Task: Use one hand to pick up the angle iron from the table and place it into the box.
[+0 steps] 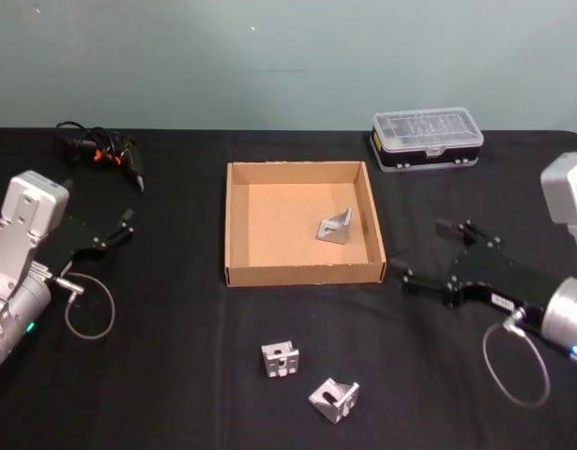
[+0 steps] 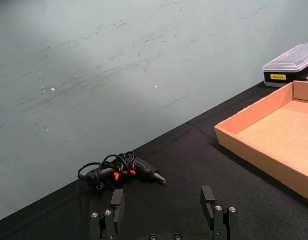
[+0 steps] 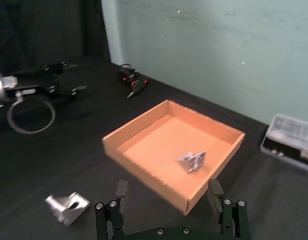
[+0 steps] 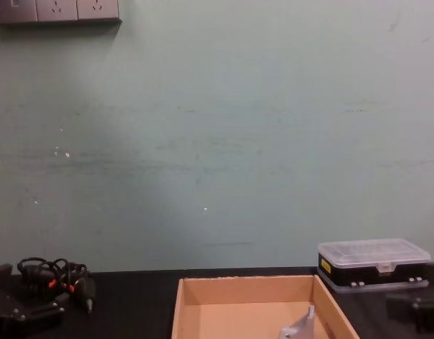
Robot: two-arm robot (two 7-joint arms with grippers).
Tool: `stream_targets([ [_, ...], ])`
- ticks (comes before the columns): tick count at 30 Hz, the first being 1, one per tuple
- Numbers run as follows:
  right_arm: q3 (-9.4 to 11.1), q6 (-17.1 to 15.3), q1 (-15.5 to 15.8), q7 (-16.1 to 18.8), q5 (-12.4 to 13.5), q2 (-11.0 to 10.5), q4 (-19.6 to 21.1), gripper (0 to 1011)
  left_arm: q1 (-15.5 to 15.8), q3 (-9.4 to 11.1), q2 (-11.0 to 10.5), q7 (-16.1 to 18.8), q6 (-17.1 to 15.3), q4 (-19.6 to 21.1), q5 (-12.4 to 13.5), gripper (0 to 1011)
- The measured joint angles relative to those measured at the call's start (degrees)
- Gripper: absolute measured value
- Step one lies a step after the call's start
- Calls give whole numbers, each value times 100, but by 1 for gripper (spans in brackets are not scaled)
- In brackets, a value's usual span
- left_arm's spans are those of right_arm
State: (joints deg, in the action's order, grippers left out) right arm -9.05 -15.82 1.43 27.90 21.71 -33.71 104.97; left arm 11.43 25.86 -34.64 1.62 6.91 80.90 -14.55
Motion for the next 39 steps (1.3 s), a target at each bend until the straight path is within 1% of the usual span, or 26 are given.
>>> stream_targets([
  [1,23,10,88,33,52,-61,57,1003,0,0,0,0,0,0,0,1000],
  [2,23,10,88,33,52,-61,57,1003,0,0,0,0,0,0,0,1000],
  [5,56,40,297,135,166,-233,196,1003,0,0,0,0,0,0,0,1000],
  [8,56,59,400,192,205,-349,269,1003,0,0,0,0,0,0,0,1000],
  [11,12,95,521,294,246,-525,369,1003,0,0,0,0,0,0,0,1000],
  [12,-1,104,536,313,247,-553,381,1003,0,0,0,0,0,0,0,1000],
  [13,-42,129,569,359,248,-623,408,1003,0,0,0,0,0,0,0,1000],
  [14,-42,129,569,359,248,-623,408,1003,0,0,0,0,0,0,0,1000],
  [15,-83,155,588,405,247,-689,427,1003,0,0,0,0,0,0,0,1000],
  [18,-178,198,603,512,245,-791,439,1003,0,0,0,0,0,0,0,1000],
  [21,-331,257,596,672,228,-944,443,1003,0,0,0,0,0,0,0,1000],
  [27,-558,340,539,868,210,-1137,446,1003,0,0,0,0,0,0,0,1000],
  [30,-642,360,523,904,199,-1185,449,1003,0,0,0,0,0,0,0,1000],
  [32,-738,373,509,909,187,-1224,449,1003,0,0,0,0,0,0,0,1000],
  [33,-738,373,509,909,187,-1224,449,1003,0,0,0,0,0,0,0,1000],
  [39,-906,376,501,901,199,-1293,483,1003,0,0,0,0,0,0,0,1000],
])
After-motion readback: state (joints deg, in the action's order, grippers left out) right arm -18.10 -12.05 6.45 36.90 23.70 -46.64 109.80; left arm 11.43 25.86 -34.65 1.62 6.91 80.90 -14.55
